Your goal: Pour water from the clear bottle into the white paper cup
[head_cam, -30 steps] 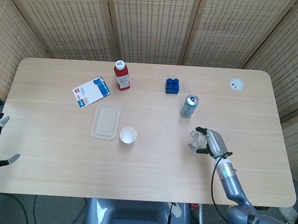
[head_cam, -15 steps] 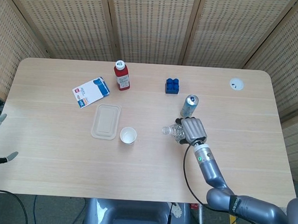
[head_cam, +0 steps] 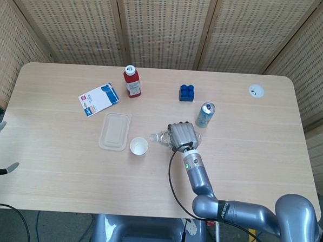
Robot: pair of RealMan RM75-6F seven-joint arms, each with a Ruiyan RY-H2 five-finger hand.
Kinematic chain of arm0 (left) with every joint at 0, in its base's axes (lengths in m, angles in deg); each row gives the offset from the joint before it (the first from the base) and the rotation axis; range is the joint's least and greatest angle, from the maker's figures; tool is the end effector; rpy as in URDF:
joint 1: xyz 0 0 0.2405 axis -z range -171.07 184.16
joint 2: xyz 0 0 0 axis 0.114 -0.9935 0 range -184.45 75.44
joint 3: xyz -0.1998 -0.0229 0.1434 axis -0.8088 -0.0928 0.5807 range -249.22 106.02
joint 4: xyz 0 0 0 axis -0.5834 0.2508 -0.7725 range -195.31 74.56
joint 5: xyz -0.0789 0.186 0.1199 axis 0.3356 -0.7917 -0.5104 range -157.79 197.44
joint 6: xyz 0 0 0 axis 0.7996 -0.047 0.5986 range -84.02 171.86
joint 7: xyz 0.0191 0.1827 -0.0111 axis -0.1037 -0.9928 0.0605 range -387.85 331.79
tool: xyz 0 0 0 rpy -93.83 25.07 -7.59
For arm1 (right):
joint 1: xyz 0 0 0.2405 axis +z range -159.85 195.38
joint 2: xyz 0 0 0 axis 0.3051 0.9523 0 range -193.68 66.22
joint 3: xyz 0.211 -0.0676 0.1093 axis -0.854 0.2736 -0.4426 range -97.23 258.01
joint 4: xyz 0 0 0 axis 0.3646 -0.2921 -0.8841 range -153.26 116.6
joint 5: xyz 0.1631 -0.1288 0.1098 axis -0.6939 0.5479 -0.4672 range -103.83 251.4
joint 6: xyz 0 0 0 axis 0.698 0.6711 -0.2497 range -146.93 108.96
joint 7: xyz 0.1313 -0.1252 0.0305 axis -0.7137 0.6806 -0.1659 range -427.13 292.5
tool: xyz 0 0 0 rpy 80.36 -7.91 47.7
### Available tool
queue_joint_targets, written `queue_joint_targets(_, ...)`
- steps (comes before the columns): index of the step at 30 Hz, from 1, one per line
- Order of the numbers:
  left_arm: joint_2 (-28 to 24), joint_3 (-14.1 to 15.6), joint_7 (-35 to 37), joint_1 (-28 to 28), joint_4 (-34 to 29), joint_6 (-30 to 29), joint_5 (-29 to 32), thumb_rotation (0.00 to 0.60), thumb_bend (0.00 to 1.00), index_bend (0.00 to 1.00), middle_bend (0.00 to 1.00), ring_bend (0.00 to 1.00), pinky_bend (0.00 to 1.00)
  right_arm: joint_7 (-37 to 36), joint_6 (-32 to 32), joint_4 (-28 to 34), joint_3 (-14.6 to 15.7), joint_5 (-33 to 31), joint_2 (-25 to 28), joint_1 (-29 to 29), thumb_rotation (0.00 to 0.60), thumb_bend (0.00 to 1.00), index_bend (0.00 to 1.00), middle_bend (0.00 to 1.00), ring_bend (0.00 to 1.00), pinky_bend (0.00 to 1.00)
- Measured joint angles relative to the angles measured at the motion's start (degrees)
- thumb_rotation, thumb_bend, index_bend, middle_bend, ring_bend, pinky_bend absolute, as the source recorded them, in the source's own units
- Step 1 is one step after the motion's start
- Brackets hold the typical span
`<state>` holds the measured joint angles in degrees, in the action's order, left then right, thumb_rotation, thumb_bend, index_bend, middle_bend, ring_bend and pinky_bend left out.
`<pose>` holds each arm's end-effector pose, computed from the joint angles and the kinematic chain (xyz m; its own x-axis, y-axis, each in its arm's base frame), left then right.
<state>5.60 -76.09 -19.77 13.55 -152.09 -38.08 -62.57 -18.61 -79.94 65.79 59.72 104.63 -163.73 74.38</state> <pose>-0.3239 0.2419 0.1583 0.3269 0.0009 0.9451 0.9448 0.0219 -0.3268 -0.0461 -0.4082 -0.0876 0.4802 -0.2864 0.8291 -0.8751 -0.2206 0.4307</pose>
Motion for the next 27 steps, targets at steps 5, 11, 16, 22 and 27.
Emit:
queue_joint_targets(5, -0.17, -0.06, 0.63, 0.11, 0.13, 0.48, 0.29, 0.6, 0.0, 0.0, 0.0, 0.0, 0.0, 2.06, -0.66, -1.62, 0.26, -1.04, -1.34, 1.94, 0.6, 0.83, 0.53, 0.57, 0.51, 0.75)
queue_joint_targets(11, -0.21, -0.11, 0.97, 0.42, 0.28, 1.26, 0.72, 0.6, 0.0, 0.0, 0.0, 0.0, 0.0, 4.59, -2.3, -4.0, 1.75, -1.44, -2.84, 3.34, 0.6, 0.83, 0.53, 0.58, 0.51, 0.75)
queue_joint_targets(16, -0.14, -0.04, 0.7, 0.72, 0.06, 1.84, 0.79, 0.6, 0.0, 0.0, 0.0, 0.0, 0.0, 7.05, -3.92, -4.31, 2.07, -1.79, -4.09, 4.68, 0.6, 0.83, 0.53, 0.58, 0.51, 0.75)
queue_joint_targets(22, -0.26, -0.05, 0.98, 0.77, 0.0, 1.95, 0.85, 0.6, 0.0, 0.0, 0.0, 0.0, 0.0, 9.61, -5.54, -4.77, 1.14, -4.24, -5.39, 6.08, 0.6, 0.83, 0.53, 0.58, 0.51, 0.75)
queue_joint_targets(27, -0.41, -0.08, 1.39, 0.77, 0.06, 1.96, 0.88, 0.6, 0.0, 0.0, 0.0, 0.0, 0.0, 11.71, -7.02, -5.77, 0.99, -4.98, -6.4, 7.05, 0.6, 0.83, 0.53, 0.58, 0.51, 0.76)
